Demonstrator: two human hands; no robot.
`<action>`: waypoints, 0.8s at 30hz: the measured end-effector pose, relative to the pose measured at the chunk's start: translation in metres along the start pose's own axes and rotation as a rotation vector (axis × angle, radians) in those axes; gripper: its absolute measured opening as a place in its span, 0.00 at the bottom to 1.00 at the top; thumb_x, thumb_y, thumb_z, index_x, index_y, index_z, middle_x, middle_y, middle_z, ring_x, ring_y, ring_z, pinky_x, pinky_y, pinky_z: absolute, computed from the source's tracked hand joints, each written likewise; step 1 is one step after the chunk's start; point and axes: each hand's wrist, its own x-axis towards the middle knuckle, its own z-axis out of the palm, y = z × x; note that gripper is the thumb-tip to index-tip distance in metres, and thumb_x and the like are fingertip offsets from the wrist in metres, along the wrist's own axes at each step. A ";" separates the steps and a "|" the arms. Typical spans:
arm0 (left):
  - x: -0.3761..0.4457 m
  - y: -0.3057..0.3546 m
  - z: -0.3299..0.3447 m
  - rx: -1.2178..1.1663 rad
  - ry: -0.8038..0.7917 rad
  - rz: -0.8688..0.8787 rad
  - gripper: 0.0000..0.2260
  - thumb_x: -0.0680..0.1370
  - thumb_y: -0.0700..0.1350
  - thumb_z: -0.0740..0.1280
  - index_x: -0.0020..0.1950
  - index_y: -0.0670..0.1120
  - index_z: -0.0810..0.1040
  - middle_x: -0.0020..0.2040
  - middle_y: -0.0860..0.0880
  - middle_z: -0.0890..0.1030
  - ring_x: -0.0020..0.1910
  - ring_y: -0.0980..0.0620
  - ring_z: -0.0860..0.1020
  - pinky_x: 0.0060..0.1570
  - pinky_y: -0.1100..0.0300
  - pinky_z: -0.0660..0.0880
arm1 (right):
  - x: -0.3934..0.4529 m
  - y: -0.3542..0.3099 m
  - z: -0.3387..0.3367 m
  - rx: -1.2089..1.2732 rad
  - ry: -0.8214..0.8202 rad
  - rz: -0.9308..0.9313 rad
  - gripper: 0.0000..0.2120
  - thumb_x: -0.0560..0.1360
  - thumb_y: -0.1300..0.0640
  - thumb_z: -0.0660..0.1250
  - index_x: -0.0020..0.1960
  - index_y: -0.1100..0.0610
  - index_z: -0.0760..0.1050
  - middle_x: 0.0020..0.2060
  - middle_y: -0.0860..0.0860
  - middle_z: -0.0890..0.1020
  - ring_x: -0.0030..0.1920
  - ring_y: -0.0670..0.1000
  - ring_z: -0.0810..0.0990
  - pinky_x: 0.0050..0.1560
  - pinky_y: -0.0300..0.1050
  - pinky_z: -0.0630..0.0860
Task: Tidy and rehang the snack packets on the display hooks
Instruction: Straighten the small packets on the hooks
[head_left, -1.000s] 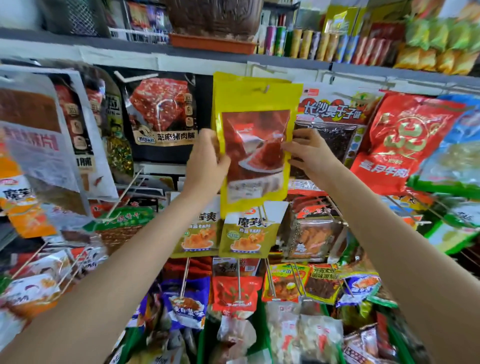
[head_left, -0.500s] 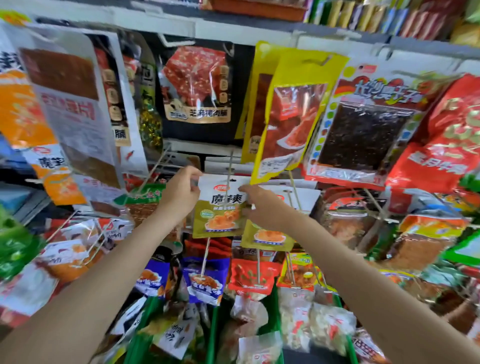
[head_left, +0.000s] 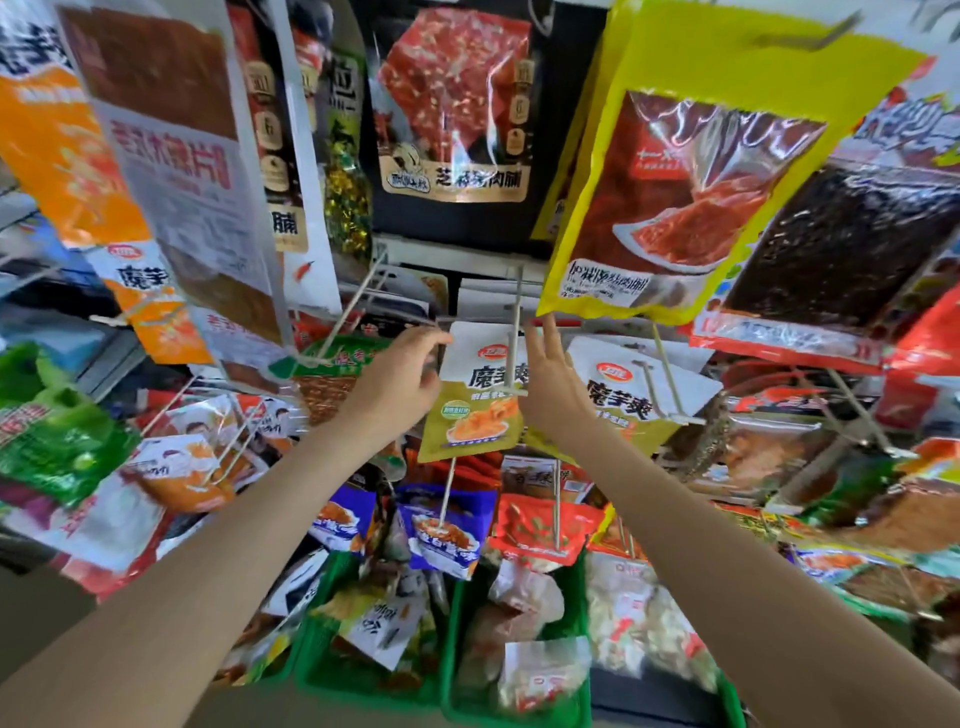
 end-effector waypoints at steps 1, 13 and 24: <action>0.000 0.000 0.001 -0.014 -0.001 0.005 0.18 0.76 0.34 0.61 0.65 0.44 0.70 0.65 0.46 0.71 0.57 0.51 0.75 0.55 0.55 0.76 | -0.002 0.000 0.002 -0.003 0.030 0.015 0.38 0.71 0.71 0.63 0.75 0.55 0.49 0.76 0.54 0.44 0.70 0.60 0.64 0.45 0.47 0.71; -0.003 0.014 0.000 -0.083 0.139 0.133 0.11 0.76 0.36 0.60 0.57 0.45 0.74 0.57 0.51 0.72 0.40 0.46 0.80 0.44 0.48 0.78 | -0.014 -0.005 -0.004 0.568 0.197 0.125 0.08 0.77 0.64 0.61 0.51 0.64 0.78 0.41 0.60 0.81 0.39 0.61 0.84 0.40 0.52 0.80; -0.038 0.041 0.004 0.045 0.048 0.321 0.09 0.76 0.37 0.62 0.55 0.43 0.76 0.52 0.50 0.75 0.29 0.53 0.73 0.32 0.54 0.75 | -0.066 -0.010 -0.013 0.673 0.102 -0.021 0.06 0.77 0.65 0.61 0.45 0.63 0.76 0.32 0.58 0.80 0.34 0.58 0.84 0.40 0.53 0.82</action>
